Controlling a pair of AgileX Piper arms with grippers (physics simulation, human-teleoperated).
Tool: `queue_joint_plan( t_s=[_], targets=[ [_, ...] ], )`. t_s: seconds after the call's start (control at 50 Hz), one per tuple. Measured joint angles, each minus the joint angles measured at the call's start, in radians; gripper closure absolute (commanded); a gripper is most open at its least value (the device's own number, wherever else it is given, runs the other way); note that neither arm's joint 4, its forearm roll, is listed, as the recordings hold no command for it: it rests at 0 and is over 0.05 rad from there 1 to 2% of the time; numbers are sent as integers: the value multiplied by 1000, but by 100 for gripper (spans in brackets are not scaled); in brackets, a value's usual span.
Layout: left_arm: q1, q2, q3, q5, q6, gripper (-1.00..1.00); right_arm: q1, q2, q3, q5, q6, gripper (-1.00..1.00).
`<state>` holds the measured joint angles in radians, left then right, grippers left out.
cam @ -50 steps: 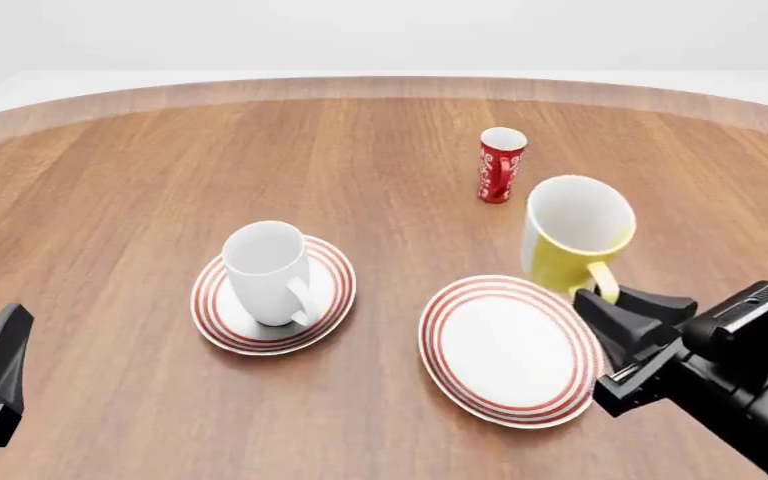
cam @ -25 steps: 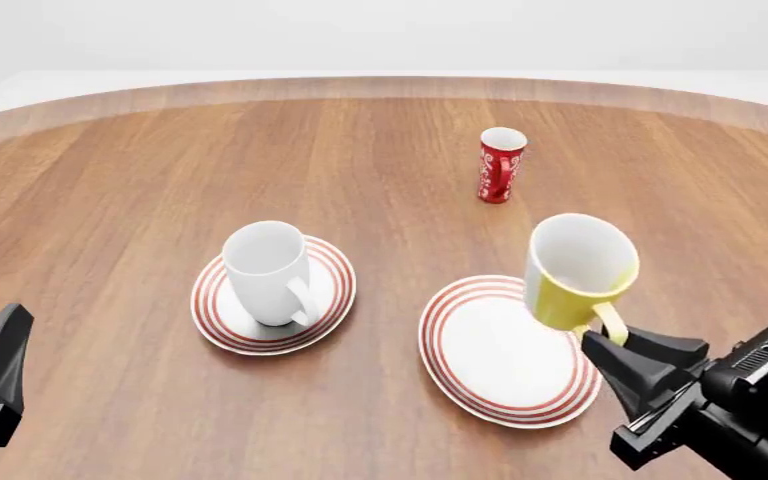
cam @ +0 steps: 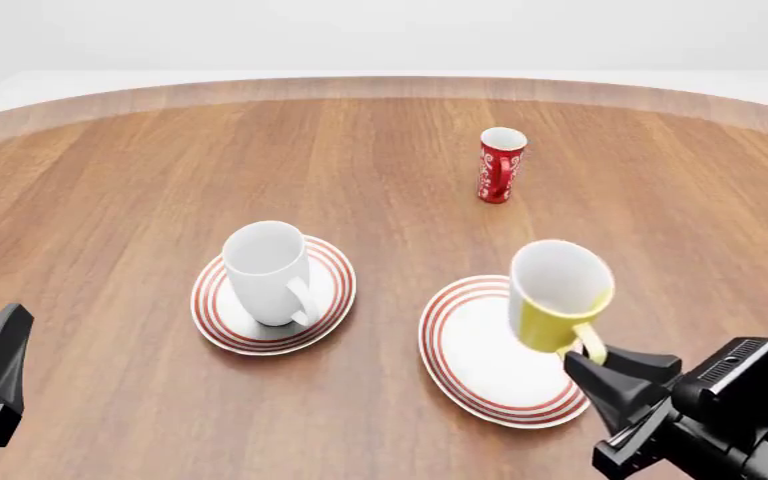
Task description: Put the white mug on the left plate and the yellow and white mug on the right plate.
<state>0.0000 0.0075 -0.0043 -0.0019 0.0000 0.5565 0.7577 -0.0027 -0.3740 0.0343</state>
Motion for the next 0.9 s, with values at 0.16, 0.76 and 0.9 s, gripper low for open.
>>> queue_joint_plan(
  t_s=[0.16, 0.76, 0.9],
  targets=[
    [0, 0, 0, 0, 0, -100, 5, 53, 3, -36, 6, 100],
    [0, 0, 0, 0, 0, -100, 7, 272, 3, -186, 27, 100],
    [0, 0, 0, 0, 0, -100, 4, 334, 3, -229, 33, 100]
  ],
)
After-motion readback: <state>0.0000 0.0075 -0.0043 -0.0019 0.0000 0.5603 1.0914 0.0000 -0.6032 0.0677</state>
